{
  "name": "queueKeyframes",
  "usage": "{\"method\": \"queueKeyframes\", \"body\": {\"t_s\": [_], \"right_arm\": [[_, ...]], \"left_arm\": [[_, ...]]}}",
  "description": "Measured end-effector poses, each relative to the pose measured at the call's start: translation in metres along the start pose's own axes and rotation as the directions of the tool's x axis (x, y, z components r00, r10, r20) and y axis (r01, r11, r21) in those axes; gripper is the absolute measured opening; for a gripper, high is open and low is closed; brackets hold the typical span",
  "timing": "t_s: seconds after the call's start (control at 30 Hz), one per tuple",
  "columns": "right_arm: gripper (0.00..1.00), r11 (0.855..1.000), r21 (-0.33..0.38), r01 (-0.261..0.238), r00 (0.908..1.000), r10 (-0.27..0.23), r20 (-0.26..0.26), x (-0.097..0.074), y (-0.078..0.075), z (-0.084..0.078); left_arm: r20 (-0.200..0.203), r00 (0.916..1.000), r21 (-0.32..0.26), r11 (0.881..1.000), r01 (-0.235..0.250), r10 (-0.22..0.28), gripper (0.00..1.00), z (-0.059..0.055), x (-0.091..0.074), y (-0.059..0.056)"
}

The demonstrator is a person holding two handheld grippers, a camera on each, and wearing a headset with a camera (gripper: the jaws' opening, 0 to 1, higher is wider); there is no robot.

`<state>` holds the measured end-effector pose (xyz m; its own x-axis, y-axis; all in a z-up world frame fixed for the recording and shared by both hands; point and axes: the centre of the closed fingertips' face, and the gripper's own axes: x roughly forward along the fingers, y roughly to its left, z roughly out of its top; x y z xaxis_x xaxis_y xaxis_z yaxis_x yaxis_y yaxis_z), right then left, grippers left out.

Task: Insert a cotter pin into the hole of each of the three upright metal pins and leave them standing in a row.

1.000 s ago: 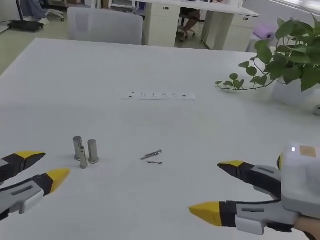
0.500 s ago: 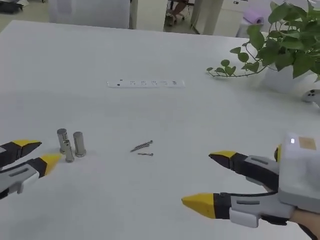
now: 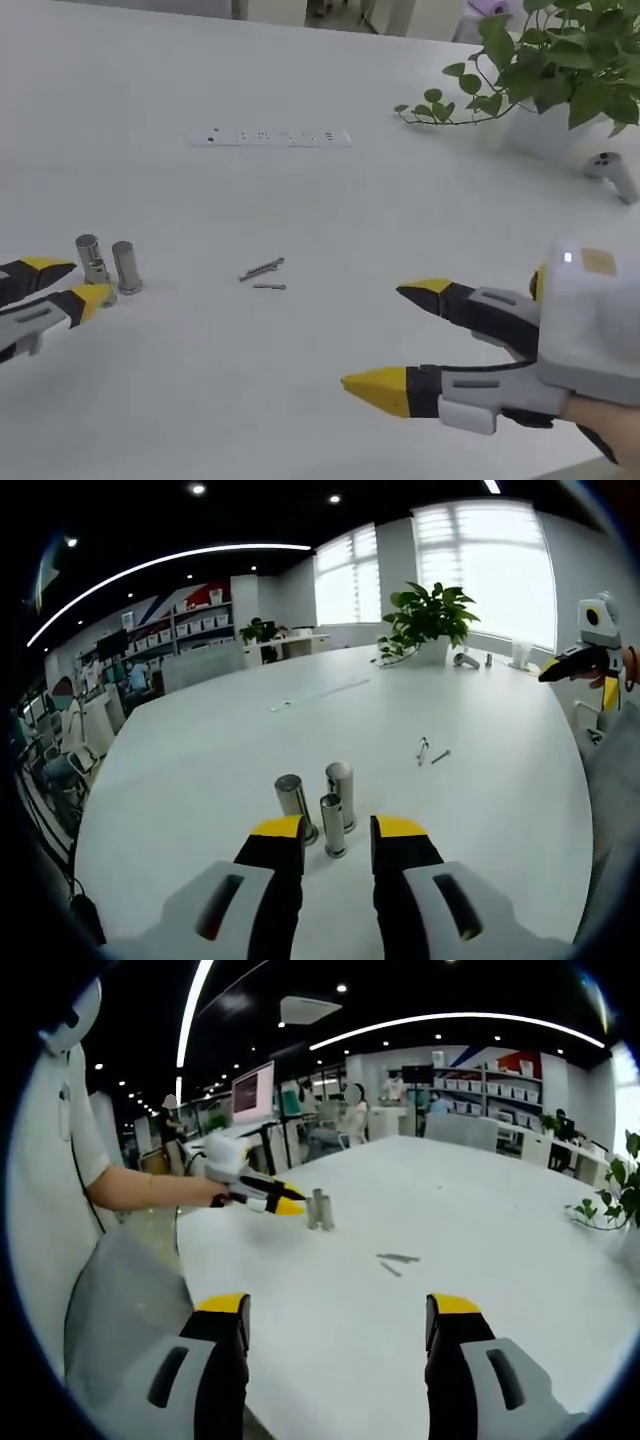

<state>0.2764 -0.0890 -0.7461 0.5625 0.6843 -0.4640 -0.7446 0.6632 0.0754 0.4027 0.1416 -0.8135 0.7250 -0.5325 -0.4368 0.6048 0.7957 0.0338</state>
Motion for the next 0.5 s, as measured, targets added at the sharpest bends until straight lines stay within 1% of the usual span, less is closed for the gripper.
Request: {"method": "queueKeyframes", "body": {"t_s": [0.13, 0.3, 0.37, 0.5], "right_arm": [[0.71, 1.0, -0.009, 0.002, 1.0, -0.002, -0.005, 0.001, -0.001, 0.001], [0.7, 1.0, -0.003, 0.002, 1.0, -0.002, -0.007, 0.004, -0.004, 0.0], [0.7, 1.0, -0.005, 0.007, 0.9999, -0.007, -0.01, 0.005, -0.005, -0.001], [0.69, 1.0, 0.002, 0.008, 0.9999, -0.007, -0.014, 0.006, -0.007, -0.003]], "left_arm": [[0.002, 0.9999, -0.02, 1.0, 0.01, -0.01, 0.22, -0.003, 0.009, 0.002], [0.001, 0.9998, -0.012, 1.0, 0.019, -0.019, 0.17, -0.005, 0.017, 0.004], [-0.008, 0.9997, 0.007, 1.0, 0.023, -0.023, 0.16, -0.007, 0.02, 0.005], [-0.017, 0.9994, 0.005, 1.0, 0.029, -0.029, 0.15, -0.012, 0.023, 0.005]]}}
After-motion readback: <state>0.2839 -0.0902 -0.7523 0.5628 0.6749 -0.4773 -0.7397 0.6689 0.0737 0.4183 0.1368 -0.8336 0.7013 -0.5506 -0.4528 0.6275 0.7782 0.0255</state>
